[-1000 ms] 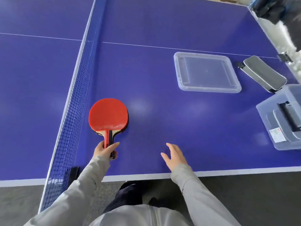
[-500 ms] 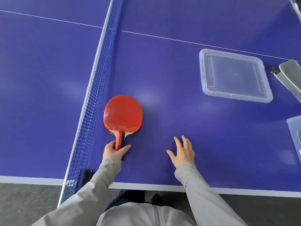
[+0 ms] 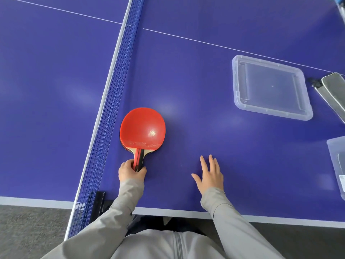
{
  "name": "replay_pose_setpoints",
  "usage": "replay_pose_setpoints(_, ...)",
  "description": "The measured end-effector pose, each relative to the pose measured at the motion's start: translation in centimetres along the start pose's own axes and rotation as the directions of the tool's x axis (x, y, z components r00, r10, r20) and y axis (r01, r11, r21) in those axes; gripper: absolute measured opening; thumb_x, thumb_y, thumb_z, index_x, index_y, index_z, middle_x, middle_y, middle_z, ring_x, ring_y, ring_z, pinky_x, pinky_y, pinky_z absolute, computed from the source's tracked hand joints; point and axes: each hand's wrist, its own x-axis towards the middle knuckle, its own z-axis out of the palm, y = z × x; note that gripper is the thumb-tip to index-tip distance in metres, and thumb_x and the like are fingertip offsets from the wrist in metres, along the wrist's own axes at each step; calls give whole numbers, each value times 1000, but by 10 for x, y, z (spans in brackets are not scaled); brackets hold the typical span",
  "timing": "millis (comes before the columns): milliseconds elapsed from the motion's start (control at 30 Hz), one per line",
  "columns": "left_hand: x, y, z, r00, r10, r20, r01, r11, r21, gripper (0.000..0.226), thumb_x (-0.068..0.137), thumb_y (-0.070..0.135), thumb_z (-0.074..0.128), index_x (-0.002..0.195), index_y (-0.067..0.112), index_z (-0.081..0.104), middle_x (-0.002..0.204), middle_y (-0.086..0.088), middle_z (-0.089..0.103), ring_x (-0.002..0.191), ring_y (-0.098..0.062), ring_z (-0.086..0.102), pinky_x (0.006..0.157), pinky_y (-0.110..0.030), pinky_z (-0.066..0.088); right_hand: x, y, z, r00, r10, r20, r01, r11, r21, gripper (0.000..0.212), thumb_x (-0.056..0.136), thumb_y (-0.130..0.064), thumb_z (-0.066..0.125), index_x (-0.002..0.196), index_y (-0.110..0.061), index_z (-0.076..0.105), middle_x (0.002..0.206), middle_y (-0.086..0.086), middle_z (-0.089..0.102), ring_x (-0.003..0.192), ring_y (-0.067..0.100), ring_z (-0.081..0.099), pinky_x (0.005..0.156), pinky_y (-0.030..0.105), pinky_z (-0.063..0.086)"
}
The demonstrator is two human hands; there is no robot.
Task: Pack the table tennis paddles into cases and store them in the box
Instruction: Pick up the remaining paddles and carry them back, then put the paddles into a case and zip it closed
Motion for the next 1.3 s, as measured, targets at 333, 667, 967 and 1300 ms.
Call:
replay_pose_setpoints(333,-4,-2,1,1000,27,0,-27,1000,-2,26,80,18,71,100,9,57,100,-4,43,79,-21,49,73,-30,39,0,1,-2,999,-15,34,14,1000,7,72,94,-49,43,150,-25,5,159,5,-6,147,25,-3,115,39,24)
replay_pose_setpoints(667,-30,-25,-4,993,121,-12,-120,992,35,68,70,18,81,128,7,47,115,-8,47,101,-25,52,96,-35,40,-16,30,-9,998,-51,28,47,992,115,72,95,-46,44,150,-24,4,160,3,1,147,22,1,116,38,22)
replay_pose_setpoints(967,-98,-46,18,993,74,-90,-72,997,23,93,71,16,80,145,3,25,132,-20,41,121,-34,45,106,-46,35,-68,113,-9,999,-15,-46,27,960,280,69,94,-46,46,150,-24,11,158,1,13,146,20,12,114,36,25)
replay_pose_setpoints(1300,-210,-11,122,924,333,189,-379,864,332,85,80,37,70,146,11,24,148,-10,31,133,-30,33,107,-44,31,-157,267,-4,971,188,-149,-104,889,445,67,93,-44,48,148,-24,15,157,1,18,145,18,17,113,34,26)
